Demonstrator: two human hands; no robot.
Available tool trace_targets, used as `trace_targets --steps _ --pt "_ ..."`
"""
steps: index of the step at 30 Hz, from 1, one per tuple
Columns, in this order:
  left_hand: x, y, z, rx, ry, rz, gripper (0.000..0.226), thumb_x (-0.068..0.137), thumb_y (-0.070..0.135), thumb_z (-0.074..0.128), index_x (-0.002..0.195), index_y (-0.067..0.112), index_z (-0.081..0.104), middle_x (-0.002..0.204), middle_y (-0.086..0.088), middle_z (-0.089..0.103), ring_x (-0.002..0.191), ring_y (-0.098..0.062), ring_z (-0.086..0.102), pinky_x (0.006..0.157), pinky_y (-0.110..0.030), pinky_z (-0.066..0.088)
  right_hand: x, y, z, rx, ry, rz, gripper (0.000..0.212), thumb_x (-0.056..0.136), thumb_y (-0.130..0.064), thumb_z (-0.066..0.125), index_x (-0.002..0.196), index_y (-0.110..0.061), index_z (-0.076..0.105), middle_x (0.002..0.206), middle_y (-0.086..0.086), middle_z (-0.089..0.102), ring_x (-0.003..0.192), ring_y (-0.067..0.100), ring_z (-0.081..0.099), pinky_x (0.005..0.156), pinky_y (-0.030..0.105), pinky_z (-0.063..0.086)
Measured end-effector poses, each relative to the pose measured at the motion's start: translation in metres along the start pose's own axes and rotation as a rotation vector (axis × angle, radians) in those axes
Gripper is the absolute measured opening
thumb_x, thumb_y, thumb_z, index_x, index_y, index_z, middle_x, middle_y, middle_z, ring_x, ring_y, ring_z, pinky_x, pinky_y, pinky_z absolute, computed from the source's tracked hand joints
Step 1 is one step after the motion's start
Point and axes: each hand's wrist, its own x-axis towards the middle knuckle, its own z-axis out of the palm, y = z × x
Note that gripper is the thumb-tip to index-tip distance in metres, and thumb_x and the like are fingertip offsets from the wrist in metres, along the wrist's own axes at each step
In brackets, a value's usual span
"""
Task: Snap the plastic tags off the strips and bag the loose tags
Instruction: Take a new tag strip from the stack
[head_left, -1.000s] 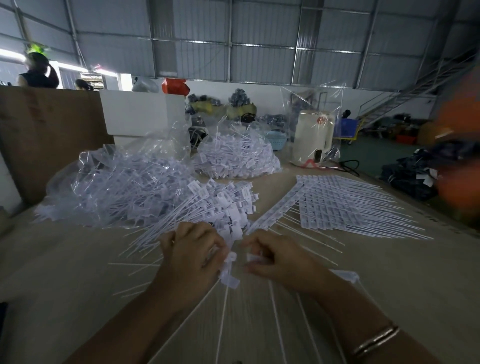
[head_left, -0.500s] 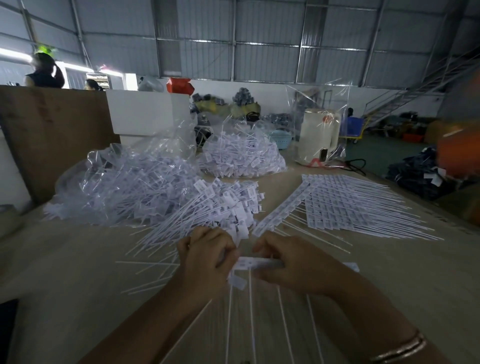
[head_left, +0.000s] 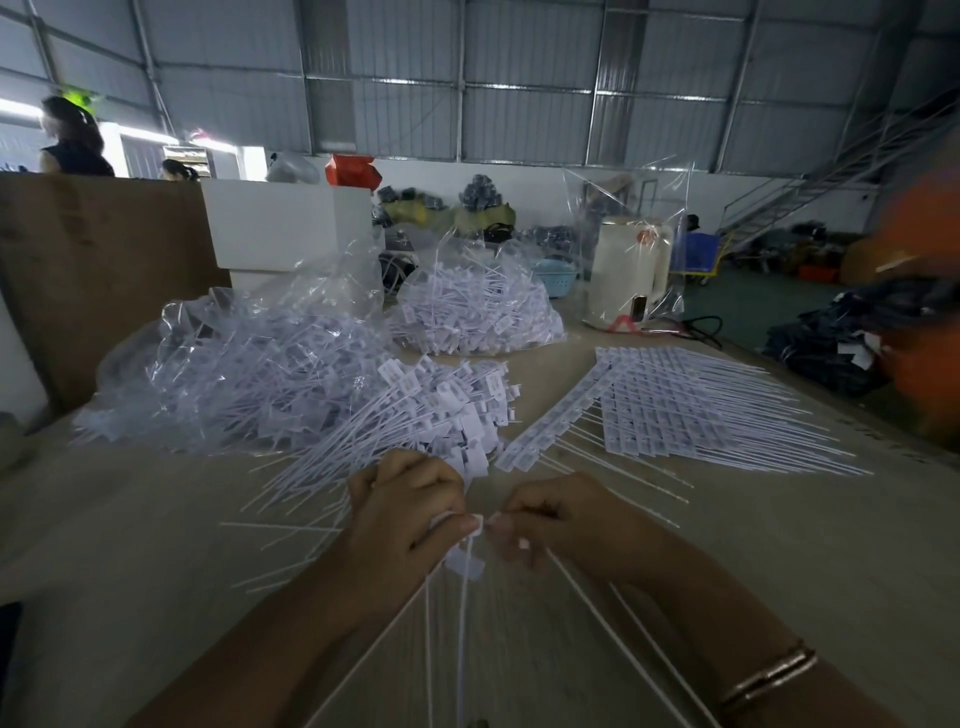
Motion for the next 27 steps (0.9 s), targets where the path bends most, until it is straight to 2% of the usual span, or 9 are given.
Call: trace_targets --steps 3,6,9,12,15,20,22,24,27 --pt "-0.002 -0.016 -0.007 -0.002 0.110 0.015 0.032 0.080 0.043 0.045 0.068 0.020 0.064 0.082 0.018 0.061 0.091 0.002 0.044 0.079 -0.038 0.030 -0.009 0.013 -0.020 0.032 0.081 0.094 0.014 0.090 -0.026 0.058 0.086 -0.018 0.069 0.067 -0.010 0.066 0.057 -0.003 0.058 0.060 0.015 0.046" --pt "-0.003 -0.021 -0.009 0.098 0.008 -0.127 0.050 0.082 0.053 0.031 0.082 0.020 0.069 0.096 0.017 0.060 0.102 -0.013 0.050 0.092 -0.052 0.034 -0.011 0.015 -0.015 -0.102 0.099 0.092 0.006 0.085 -0.039 0.063 0.086 -0.033 0.060 0.065 -0.020 0.056 0.060 -0.007 0.051 0.056 0.010 0.037" --pt "-0.001 -0.010 0.001 0.253 -0.047 -0.148 0.054 0.088 0.052 0.019 0.098 0.027 0.066 0.107 0.012 0.057 0.109 -0.014 0.048 0.099 -0.047 0.030 0.000 -0.001 0.008 -0.209 0.071 0.035 0.031 0.077 -0.051 0.066 0.101 -0.038 0.050 0.069 -0.015 0.053 0.062 -0.005 0.049 0.053 0.011 0.034" --pt "0.001 0.000 0.004 0.166 0.019 -0.065 0.040 0.087 0.039 0.029 0.088 0.028 0.068 0.100 0.011 0.061 0.100 -0.006 0.050 0.089 -0.039 0.031 0.008 -0.010 0.021 -0.281 0.118 -0.061 0.043 0.078 -0.047 0.067 0.109 -0.032 0.042 0.071 -0.007 0.057 0.058 0.002 0.048 0.053 0.019 0.036" --pt "0.000 0.003 0.003 0.291 -0.011 -0.044 0.039 0.086 0.033 0.030 0.084 0.029 0.069 0.097 0.011 0.062 0.095 -0.012 0.056 0.076 -0.045 0.038 0.008 -0.014 0.023 -0.316 0.145 -0.087 0.047 0.079 -0.044 0.067 0.114 -0.026 0.042 0.075 -0.003 0.061 0.062 0.011 0.053 0.058 0.028 0.043" --pt "0.003 0.001 0.006 0.136 -0.007 -0.097 0.052 0.086 0.042 0.022 0.092 0.025 0.070 0.100 0.015 0.058 0.102 -0.011 0.049 0.087 -0.048 0.037 0.005 -0.014 0.016 -0.334 0.170 -0.079 0.049 0.078 -0.046 0.067 0.115 -0.027 0.042 0.076 -0.011 0.055 0.062 0.005 0.048 0.051 0.015 0.030" --pt "0.003 0.003 0.012 0.088 -0.018 -0.129 0.056 0.084 0.050 0.022 0.092 0.024 0.071 0.097 0.016 0.058 0.103 -0.012 0.048 0.090 -0.047 0.035 0.006 -0.017 0.020 -0.308 0.174 -0.114 0.048 0.078 -0.046 0.066 0.114 -0.025 0.043 0.075 -0.013 0.055 0.062 0.004 0.051 0.053 0.018 0.033" --pt "0.003 0.003 0.015 0.139 -0.040 -0.154 0.059 0.083 0.055 0.020 0.093 0.025 0.070 0.098 0.014 0.060 0.104 -0.012 0.049 0.090 -0.042 0.032 0.007 -0.020 0.025 -0.298 0.181 -0.127 0.046 0.080 -0.046 0.064 0.113 -0.023 0.044 0.077 -0.016 0.055 0.065 0.004 0.054 0.057 0.022 0.036" --pt "-0.001 0.000 0.015 0.316 0.002 -0.134 0.046 0.088 0.046 0.026 0.087 0.028 0.069 0.096 0.013 0.061 0.098 -0.014 0.054 0.085 -0.041 0.030 0.008 -0.019 0.022 -0.312 0.191 -0.087 0.046 0.079 -0.048 0.065 0.113 -0.027 0.041 0.073 -0.013 0.057 0.063 0.006 0.054 0.055 0.022 0.034"
